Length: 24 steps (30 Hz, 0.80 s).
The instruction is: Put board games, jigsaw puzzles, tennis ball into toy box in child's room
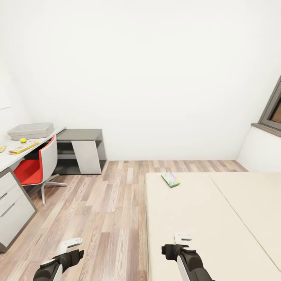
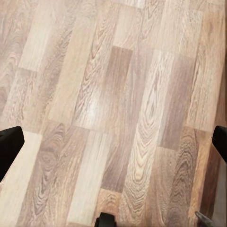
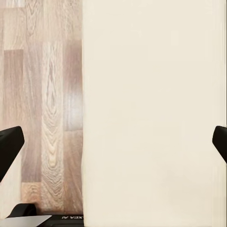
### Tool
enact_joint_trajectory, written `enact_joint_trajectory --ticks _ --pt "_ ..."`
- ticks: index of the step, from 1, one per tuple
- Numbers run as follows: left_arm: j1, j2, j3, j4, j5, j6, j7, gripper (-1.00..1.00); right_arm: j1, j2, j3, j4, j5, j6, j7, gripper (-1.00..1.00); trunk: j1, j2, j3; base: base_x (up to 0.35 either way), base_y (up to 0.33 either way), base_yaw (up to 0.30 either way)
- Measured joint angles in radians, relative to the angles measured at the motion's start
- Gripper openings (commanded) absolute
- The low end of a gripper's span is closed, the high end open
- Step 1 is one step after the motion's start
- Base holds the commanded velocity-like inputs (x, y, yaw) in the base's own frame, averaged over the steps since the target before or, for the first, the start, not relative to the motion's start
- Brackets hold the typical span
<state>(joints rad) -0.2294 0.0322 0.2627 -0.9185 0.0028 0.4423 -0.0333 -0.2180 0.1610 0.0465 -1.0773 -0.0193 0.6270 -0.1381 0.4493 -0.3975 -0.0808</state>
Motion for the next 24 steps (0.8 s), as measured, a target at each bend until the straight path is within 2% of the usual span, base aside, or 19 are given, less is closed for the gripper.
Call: enact_joint_trajectory --ticks 24 --pt "0.0 -0.001 0.0 0.0 0.0 0.0 0.0 1.0 0.0 0.0 0.001 0.0 0.0 0.0 0.0 1.0 0.0 0.0 0.0 0.0 -0.044 0.0"
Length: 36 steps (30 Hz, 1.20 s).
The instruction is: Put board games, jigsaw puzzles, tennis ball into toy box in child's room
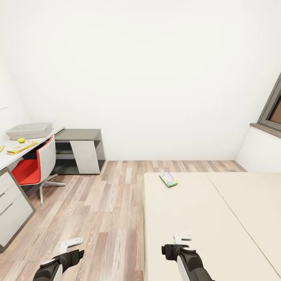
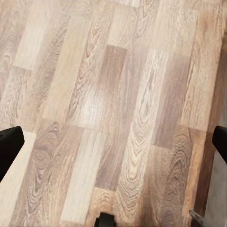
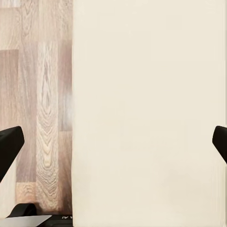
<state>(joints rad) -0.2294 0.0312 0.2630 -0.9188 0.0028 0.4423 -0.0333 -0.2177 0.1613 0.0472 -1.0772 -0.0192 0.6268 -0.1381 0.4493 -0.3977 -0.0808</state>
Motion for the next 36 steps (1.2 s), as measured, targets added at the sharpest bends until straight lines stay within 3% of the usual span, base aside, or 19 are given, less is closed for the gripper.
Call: enact_joint_trajectory --ticks 36 --pt "0.0 -0.002 0.0 0.0 0.0 0.0 0.0 1.0 -0.001 0.0 0.0 0.0 0.0 0.0 0.0 1.0 0.0 0.0 0.0 -0.001 -0.014 0.0"
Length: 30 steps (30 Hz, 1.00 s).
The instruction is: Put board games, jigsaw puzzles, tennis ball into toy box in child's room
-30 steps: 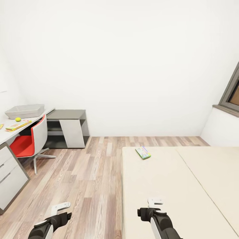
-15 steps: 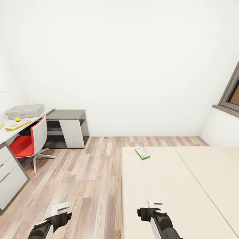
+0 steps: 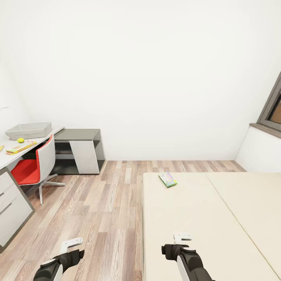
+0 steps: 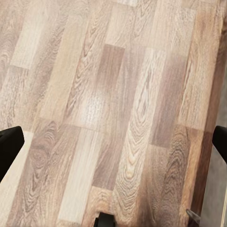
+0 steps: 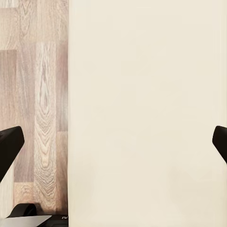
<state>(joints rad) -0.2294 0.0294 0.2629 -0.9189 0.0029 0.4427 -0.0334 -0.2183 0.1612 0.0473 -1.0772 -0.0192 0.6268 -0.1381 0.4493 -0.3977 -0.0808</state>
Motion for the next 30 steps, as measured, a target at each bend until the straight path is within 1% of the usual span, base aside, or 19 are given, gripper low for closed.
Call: enact_joint_trajectory --ticks 22,30 --pt "0.0 0.0 -0.001 0.0 0.0 0.0 0.0 1.0 0.0 0.0 0.0 0.0 0.0 0.0 0.0 1.0 0.0 0.0 0.0 -0.014 -0.003 0.0" --pt "0.0 0.0 -0.001 0.001 0.0 0.0 0.0 1.0 0.0 0.0 0.0 0.0 0.0 0.0 0.0 1.0 0.0 0.0 0.0 -0.003 -0.161 0.0"
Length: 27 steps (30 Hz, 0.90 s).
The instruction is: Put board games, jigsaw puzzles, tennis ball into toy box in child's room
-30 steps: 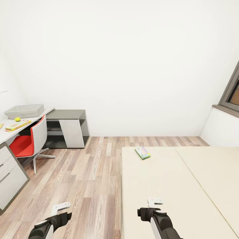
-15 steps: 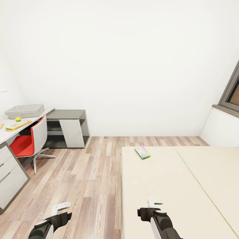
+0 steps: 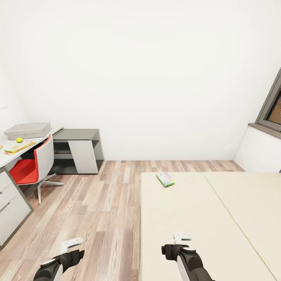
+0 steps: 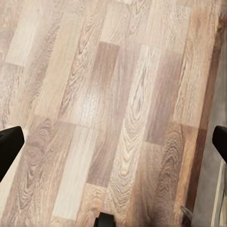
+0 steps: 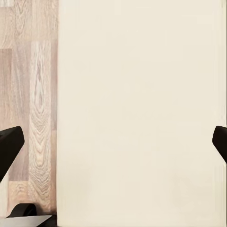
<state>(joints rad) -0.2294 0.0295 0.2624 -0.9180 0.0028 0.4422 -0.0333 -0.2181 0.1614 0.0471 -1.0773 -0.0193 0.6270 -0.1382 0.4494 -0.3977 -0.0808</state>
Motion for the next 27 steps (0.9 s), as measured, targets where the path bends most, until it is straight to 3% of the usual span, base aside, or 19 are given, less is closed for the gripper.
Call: enact_joint_trajectory --ticks 27 --pt "0.0 0.0 0.0 -0.001 0.0 0.0 0.0 1.0 0.0 0.0 0.0 0.0 0.0 0.0 0.0 1.0 0.0 0.0 0.0 -0.008 -0.076 0.0"
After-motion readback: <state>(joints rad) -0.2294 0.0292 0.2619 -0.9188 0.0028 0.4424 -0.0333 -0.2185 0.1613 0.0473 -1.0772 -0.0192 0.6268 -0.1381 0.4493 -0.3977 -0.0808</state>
